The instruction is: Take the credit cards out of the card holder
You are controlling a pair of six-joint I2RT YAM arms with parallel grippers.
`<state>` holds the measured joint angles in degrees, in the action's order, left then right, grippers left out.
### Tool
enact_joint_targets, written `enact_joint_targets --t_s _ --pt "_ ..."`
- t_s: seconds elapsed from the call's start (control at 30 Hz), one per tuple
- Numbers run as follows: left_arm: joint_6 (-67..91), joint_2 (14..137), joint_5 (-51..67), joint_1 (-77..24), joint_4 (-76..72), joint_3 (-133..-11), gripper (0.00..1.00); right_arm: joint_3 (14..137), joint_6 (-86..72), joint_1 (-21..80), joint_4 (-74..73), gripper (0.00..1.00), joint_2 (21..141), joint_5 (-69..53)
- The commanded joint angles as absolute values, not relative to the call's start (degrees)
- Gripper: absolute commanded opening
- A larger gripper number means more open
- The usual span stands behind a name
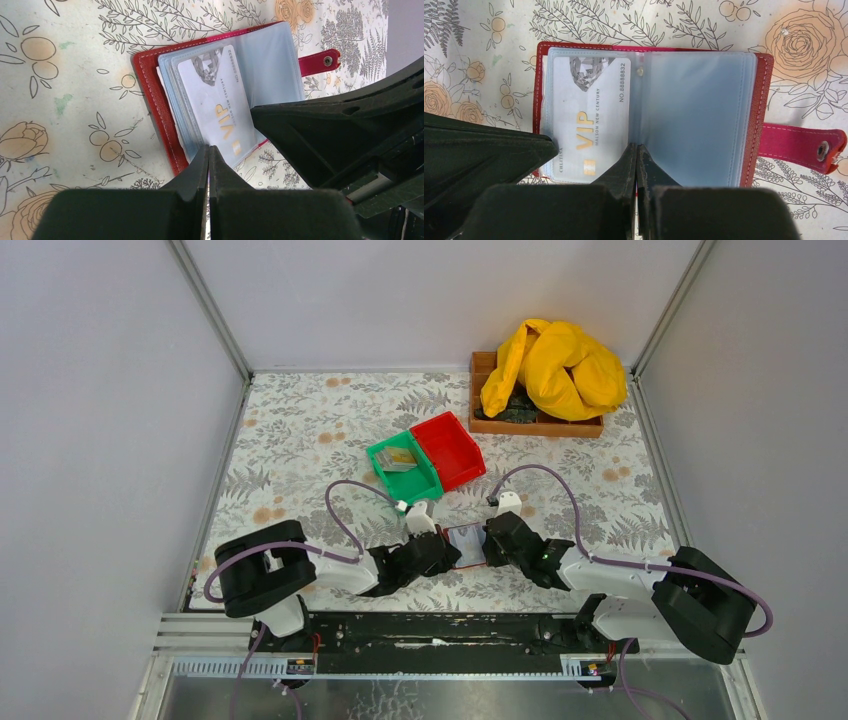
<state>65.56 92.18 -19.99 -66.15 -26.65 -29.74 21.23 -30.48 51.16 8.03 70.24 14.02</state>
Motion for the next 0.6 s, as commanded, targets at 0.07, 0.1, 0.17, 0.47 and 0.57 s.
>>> enact_joint_targets --t_s 0.07,0.1,0.17,0.47,0.57 --pt "65.68 90.34 -15.69 -66.80 -34.94 -33.19 0.00 20.45 -31.92 51.75 9.35 0.00 72.61 9.14" --pt "65.66 90.25 -15.73 -66.79 -34.85 -33.34 0.00 20.48 -31.95 51.77 9.32 0.00 72.49 9.10" --pt "65.65 90.20 -15.77 -66.74 -34.89 -33.44 0.00 20.39 -31.90 51.71 9.32 0.00 72.34 9.09" --pt "65.40 89.13 -15.48 -66.80 -34.07 -34.10 0.00 20.22 -31.91 51.75 9.47 0.00 72.25 9.09" --pt "65.39 88.63 -15.54 -66.74 -34.01 -34.10 0.00 20.30 -31.90 51.72 9.49 0.00 72.33 9.05"
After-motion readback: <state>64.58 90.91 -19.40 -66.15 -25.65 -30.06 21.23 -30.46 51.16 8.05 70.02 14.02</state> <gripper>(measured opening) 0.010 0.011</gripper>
